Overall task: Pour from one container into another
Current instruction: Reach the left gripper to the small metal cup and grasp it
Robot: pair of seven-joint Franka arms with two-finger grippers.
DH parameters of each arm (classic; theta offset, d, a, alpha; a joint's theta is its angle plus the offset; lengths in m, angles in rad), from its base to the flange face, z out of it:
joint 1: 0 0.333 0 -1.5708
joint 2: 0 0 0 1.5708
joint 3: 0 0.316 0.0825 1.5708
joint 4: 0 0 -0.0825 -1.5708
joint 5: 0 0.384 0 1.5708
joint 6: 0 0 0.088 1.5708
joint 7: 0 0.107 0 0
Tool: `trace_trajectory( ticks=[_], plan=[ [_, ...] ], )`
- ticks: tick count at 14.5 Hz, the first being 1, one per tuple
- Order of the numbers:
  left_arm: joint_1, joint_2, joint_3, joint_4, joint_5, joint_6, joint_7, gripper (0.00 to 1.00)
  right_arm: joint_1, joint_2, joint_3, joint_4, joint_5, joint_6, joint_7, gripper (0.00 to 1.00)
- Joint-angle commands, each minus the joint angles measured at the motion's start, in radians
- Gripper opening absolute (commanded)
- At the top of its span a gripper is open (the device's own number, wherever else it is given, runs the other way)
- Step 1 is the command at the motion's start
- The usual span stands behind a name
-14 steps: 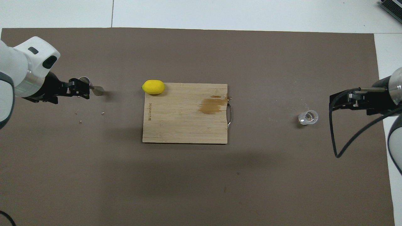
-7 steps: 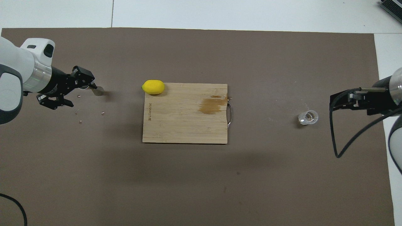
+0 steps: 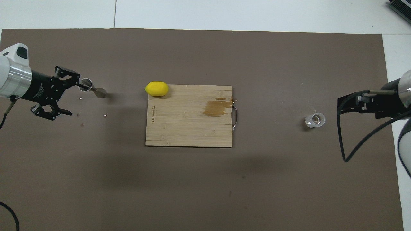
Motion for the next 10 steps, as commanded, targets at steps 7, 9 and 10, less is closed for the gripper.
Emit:
trace_trajectory(
  ticks=[7, 9, 10],
  plan=[
    [0.208, 0.017, -0.006, -0.093, -0.426, 0.115, -0.208, 1.00, -0.097, 0.026, 0.002, 0.017, 0.030, 0.072, 0.154, 0.95],
    [0.230, 0.009, -0.006, -0.147, -0.526, 0.175, -0.213, 1.00, -0.114, 0.032, 0.000, 0.017, 0.039, 0.096, 0.243, 0.95],
    [0.233, 0.004, -0.006, -0.179, -0.569, 0.218, -0.214, 1.00, -0.123, 0.032, 0.000, 0.017, 0.041, 0.098, 0.301, 0.95]
  ],
)
